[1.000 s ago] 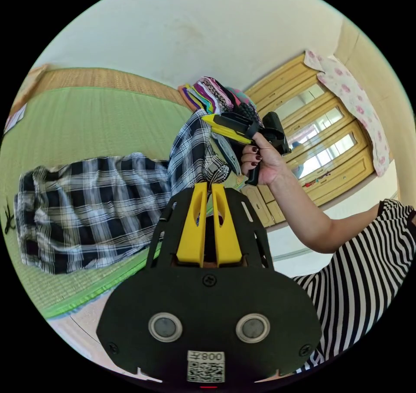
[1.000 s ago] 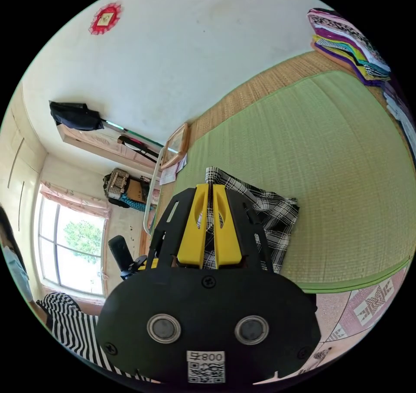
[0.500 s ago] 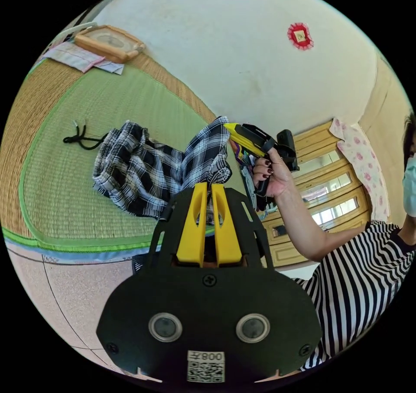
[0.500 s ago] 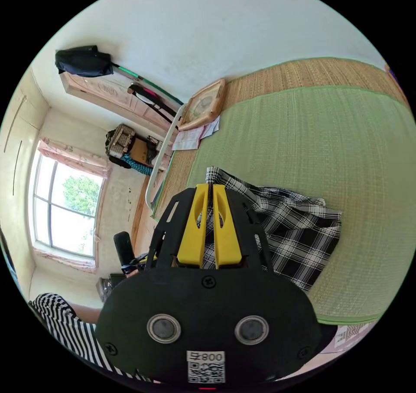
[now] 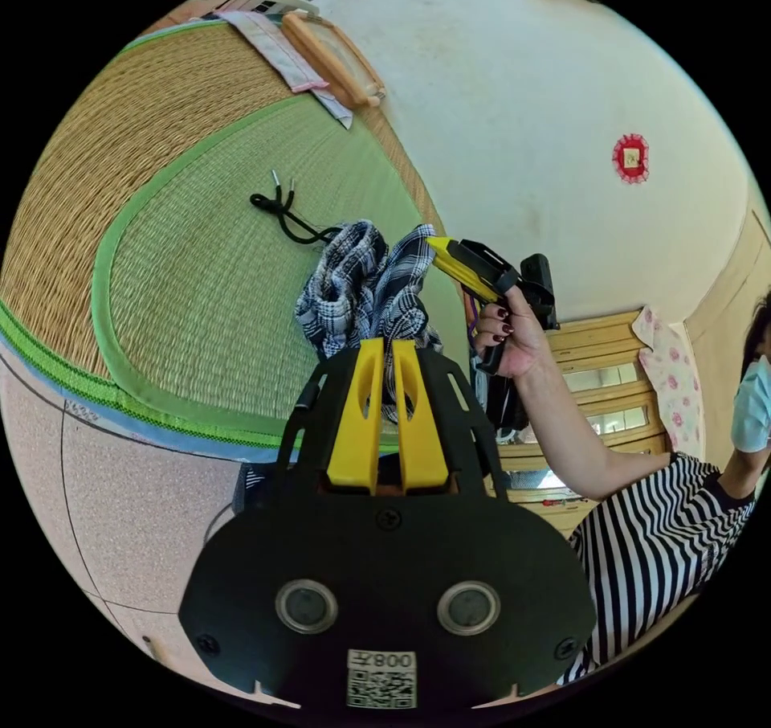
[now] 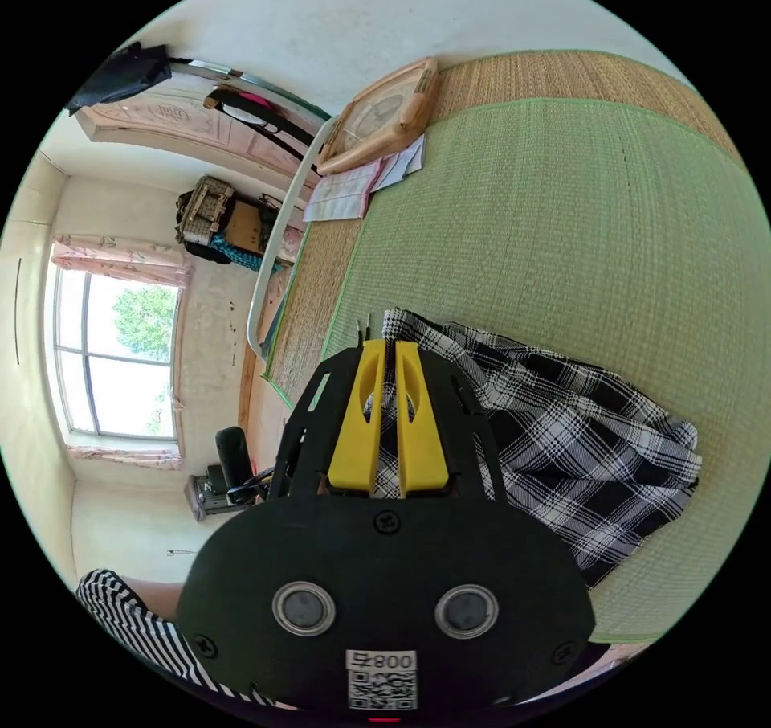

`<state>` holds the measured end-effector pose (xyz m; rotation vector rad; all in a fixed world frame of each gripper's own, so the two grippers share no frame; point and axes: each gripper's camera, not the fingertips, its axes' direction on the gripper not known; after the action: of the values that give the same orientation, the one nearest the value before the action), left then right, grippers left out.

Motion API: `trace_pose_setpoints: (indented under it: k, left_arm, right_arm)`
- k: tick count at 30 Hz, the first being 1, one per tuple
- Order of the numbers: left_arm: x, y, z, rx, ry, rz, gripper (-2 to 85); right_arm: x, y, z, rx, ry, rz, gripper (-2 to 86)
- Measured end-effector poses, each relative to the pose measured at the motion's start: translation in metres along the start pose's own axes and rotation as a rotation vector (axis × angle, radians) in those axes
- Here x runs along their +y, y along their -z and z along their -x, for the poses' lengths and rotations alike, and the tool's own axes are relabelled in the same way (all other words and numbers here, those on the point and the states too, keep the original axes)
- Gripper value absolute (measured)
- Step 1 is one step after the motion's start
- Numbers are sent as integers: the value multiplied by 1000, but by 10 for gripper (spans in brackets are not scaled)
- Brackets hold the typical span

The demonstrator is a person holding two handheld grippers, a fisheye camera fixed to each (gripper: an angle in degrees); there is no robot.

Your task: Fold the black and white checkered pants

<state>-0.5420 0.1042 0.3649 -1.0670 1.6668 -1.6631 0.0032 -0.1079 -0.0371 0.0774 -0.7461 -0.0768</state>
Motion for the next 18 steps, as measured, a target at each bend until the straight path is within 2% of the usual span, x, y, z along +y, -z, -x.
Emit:
trace_pose_setpoints:
  k: [5, 10, 13, 18]
  left_arm:
    - [-4, 19, 17, -26, 49, -3, 14]
    - [-1, 43, 16, -57, 52, -26, 4]
    - [2, 54, 5, -49, 15, -40, 2]
    - [-4, 54, -27, -42, -121, -23, 1]
  right_arm:
    - [-29, -25, 5, 4, 28, 57, 18]
    - [-38, -21, 15, -49, 118, 16, 15]
    - [-44, -21, 24, -107, 185, 5, 13]
    - [-58, -37, 32, -1, 227, 31, 4]
